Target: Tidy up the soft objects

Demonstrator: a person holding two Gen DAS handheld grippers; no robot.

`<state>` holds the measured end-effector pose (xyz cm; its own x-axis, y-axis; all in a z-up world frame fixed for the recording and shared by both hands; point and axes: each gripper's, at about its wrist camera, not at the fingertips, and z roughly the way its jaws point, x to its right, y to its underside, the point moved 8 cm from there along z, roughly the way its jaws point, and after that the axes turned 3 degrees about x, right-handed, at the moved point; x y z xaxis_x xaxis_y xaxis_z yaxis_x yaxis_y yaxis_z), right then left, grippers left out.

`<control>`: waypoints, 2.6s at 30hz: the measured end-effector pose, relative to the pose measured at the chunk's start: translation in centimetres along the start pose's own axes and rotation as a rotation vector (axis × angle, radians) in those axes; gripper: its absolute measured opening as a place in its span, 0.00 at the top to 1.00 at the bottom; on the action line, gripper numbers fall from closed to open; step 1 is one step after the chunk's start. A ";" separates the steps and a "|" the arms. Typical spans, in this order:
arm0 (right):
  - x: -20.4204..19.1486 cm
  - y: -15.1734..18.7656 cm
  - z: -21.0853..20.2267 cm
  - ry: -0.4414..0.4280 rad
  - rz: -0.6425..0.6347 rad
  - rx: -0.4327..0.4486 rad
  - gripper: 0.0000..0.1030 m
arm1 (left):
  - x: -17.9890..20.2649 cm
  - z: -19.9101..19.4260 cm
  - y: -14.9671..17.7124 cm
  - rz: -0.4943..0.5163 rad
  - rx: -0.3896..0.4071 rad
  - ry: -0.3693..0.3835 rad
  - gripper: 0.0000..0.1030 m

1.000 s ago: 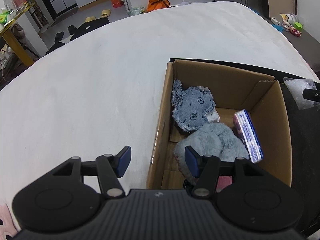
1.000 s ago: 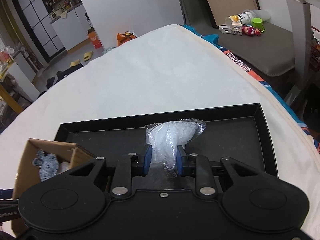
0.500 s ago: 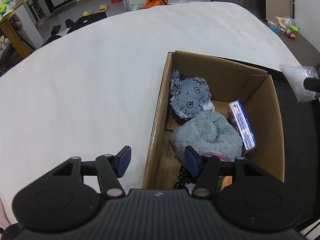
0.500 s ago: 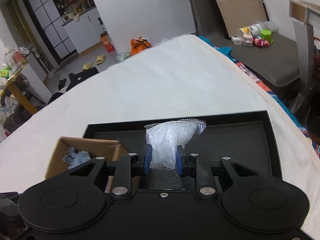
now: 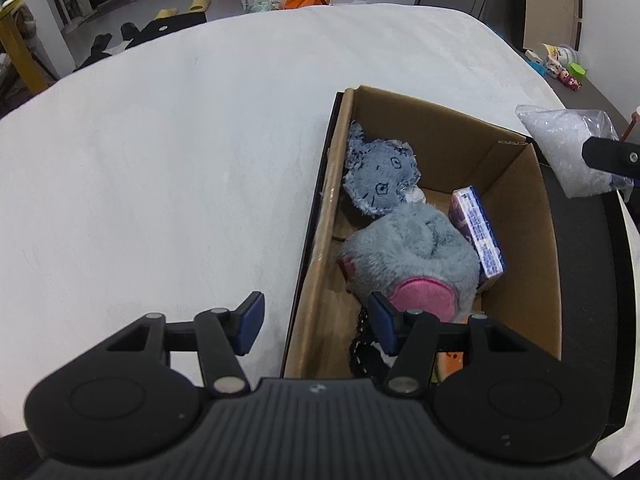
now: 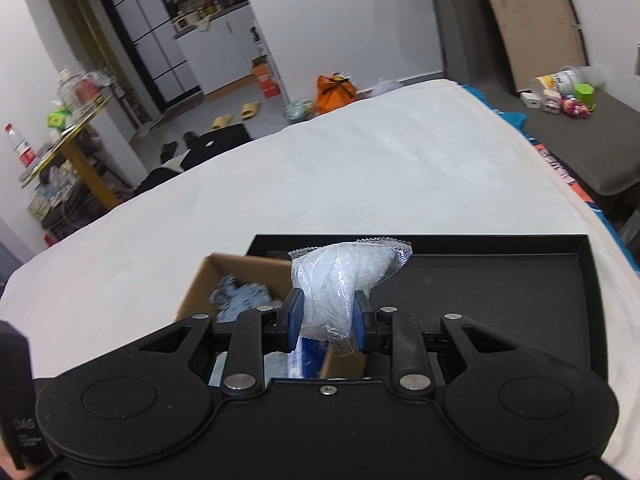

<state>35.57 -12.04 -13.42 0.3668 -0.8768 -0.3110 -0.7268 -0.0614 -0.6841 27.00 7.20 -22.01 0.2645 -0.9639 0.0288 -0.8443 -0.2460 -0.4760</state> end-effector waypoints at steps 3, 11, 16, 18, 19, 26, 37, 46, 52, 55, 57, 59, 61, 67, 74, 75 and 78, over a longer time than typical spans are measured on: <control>-1.0 0.7 -0.3 -0.012 0.001 -0.008 0.75 | -0.5 -0.1 0.3 -0.012 0.001 0.009 0.49; -3.4 2.7 -1.0 -0.045 0.006 -0.040 0.75 | -1.5 0.0 1.1 -0.046 -0.017 0.053 0.77; -4.8 3.8 -1.2 -0.064 -0.001 -0.059 0.75 | -1.7 -0.1 1.4 -0.048 -0.012 0.077 0.87; -5.4 4.3 -1.4 -0.083 0.009 -0.065 0.75 | -1.7 -0.2 1.4 -0.046 -0.010 0.079 0.87; -5.7 4.6 -1.6 -0.097 0.016 -0.068 0.75 | -1.7 -0.2 1.4 -0.045 -0.011 0.080 0.87; -7.5 6.8 -1.6 -0.186 0.064 -0.134 0.52 | -1.7 -0.9 1.2 -0.031 -0.016 0.077 0.84; -6.0 6.4 -4.9 -0.108 0.106 -0.050 0.52 | -1.9 -5.7 0.9 -0.012 0.036 0.073 0.75; -3.5 6.9 -8.0 -0.054 0.154 -0.018 0.36 | -0.3 -10.0 1.2 0.014 0.085 0.091 0.56; -2.6 7.2 -10.3 -0.033 0.178 -0.001 0.16 | 0.8 -13.0 1.9 0.040 0.112 0.105 0.40; -2.3 7.4 -11.3 -0.035 0.186 0.002 0.04 | 1.3 -14.2 2.4 0.066 0.116 0.100 0.32; -2.3 7.4 -12.1 -0.016 0.173 0.015 0.02 | 1.5 -15.0 2.7 0.071 0.123 0.098 0.30; -2.3 7.5 -12.8 -0.020 0.172 0.023 0.00 | 1.6 -15.7 3.1 0.071 0.124 0.100 0.29; -2.1 7.6 -13.5 -0.009 0.172 0.026 0.00 | 1.7 -16.6 3.5 0.083 0.136 0.098 0.27; -1.7 8.1 -15.5 0.057 0.131 0.022 0.00 | 1.9 -19.1 4.6 0.108 0.163 0.116 0.09; -2.1 8.5 -18.0 0.088 0.115 0.051 0.00 | 1.9 -21.9 5.4 0.123 0.209 0.126 0.02; -2.1 8.6 -18.4 0.091 0.115 0.059 0.00 | 2.0 -22.3 5.4 0.127 0.219 0.127 0.02; -2.1 8.7 -19.4 0.096 0.126 0.072 0.00 | 1.9 -23.5 5.6 0.131 0.249 0.121 0.02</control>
<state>17.22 -19.98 -5.88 0.2155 -0.9171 -0.3355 -0.7186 0.0837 -0.6904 11.83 1.59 -3.96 0.0905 -0.9946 0.0504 -0.7237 -0.1004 -0.6828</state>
